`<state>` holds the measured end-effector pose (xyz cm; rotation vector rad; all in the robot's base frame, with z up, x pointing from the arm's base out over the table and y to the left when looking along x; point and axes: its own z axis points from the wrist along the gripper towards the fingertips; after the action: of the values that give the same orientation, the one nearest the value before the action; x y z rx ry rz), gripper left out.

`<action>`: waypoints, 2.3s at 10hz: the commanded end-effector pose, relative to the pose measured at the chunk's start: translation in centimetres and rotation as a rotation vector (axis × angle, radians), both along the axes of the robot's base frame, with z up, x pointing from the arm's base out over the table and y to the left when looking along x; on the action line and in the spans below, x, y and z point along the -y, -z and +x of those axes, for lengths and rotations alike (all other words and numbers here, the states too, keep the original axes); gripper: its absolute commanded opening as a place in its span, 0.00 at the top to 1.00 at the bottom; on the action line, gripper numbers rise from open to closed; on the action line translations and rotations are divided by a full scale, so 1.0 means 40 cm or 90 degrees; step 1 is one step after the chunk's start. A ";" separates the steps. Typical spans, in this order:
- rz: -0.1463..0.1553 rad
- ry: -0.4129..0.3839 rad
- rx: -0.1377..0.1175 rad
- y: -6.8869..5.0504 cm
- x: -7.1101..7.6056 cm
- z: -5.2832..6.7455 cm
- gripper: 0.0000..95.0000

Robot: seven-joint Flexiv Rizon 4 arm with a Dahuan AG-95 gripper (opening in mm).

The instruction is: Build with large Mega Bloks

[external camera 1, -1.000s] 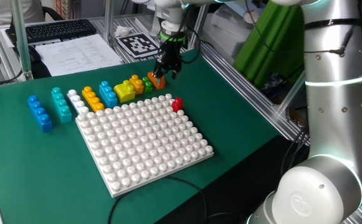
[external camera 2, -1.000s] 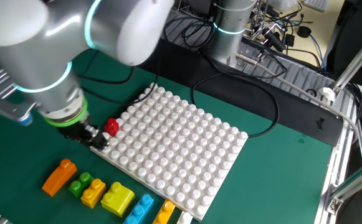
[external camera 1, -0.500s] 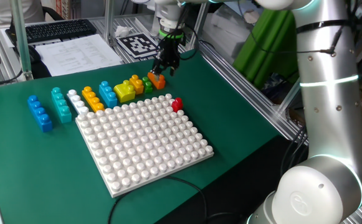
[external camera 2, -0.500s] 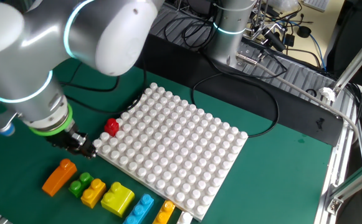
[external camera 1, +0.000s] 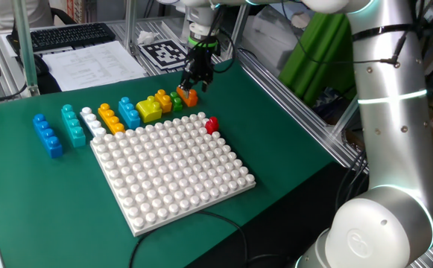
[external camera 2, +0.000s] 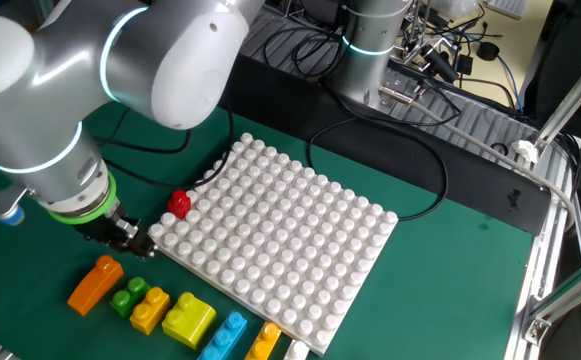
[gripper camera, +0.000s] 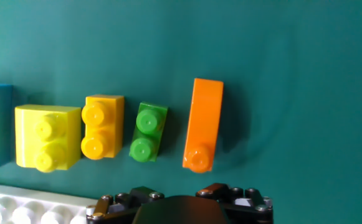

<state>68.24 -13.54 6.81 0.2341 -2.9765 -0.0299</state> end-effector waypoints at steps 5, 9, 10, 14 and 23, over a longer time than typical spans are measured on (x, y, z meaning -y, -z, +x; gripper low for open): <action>0.002 0.045 0.026 -0.001 0.001 0.009 0.20; 0.008 0.039 0.105 -0.001 0.001 0.009 0.20; 0.009 0.036 0.119 -0.001 0.001 0.009 0.20; 0.009 0.022 0.174 -0.001 0.001 0.009 0.20; 0.012 0.013 0.188 0.016 0.012 0.043 0.20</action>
<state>70.33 -14.07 5.98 0.2283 -3.2728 -0.0330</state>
